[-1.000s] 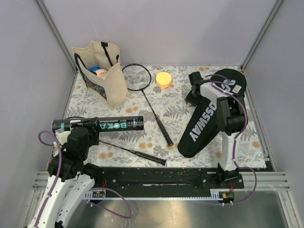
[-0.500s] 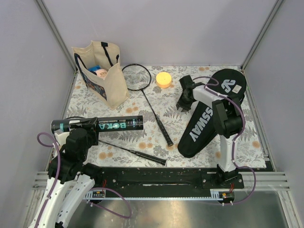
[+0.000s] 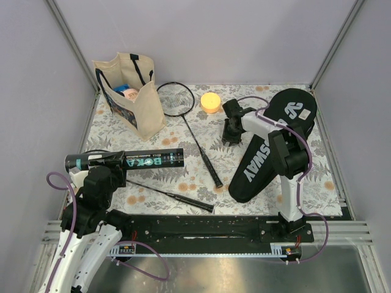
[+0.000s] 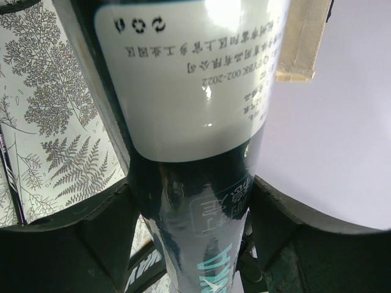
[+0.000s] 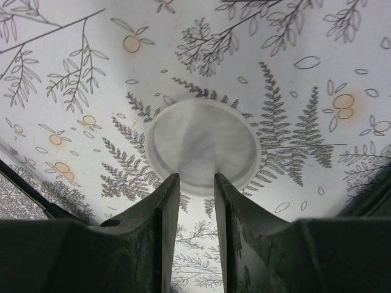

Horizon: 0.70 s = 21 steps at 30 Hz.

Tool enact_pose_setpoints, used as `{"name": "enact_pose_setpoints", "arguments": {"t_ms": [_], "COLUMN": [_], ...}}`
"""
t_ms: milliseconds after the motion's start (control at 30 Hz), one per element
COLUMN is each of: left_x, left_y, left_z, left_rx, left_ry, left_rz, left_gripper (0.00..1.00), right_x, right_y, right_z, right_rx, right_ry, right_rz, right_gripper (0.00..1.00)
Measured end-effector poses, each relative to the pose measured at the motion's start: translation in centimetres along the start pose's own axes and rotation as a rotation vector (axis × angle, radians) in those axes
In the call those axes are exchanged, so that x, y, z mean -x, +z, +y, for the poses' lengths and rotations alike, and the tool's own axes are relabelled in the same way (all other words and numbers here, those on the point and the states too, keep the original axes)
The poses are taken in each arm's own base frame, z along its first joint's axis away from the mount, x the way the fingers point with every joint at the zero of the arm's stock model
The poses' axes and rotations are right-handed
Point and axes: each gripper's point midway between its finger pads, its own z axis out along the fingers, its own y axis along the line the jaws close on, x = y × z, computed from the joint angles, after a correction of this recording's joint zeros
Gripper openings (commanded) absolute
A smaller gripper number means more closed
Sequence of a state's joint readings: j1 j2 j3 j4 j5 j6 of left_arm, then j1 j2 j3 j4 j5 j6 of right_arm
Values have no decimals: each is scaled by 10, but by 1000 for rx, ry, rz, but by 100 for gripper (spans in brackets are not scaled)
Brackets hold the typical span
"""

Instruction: Pack up the badminton gear

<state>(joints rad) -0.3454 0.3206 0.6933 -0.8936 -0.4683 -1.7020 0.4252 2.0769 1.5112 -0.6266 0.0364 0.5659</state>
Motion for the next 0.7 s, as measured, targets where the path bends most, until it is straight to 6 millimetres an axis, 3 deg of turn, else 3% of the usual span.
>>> {"name": "enact_pose_setpoints", "arguments": {"t_ms": [467, 700], "left_x": [0, 0], "left_y": [0, 0], "left_z": [0, 0], "left_rx": [0, 1], "left_ry": [0, 1], "left_rz": [0, 0], "left_gripper": [28, 28], "right_x": [-6, 5], "right_y": [-2, -8], "right_z": [13, 26], "right_rx": [73, 117], "right_ry": [-124, -143], "right_rz": [23, -2], "right_gripper": [41, 39]}}
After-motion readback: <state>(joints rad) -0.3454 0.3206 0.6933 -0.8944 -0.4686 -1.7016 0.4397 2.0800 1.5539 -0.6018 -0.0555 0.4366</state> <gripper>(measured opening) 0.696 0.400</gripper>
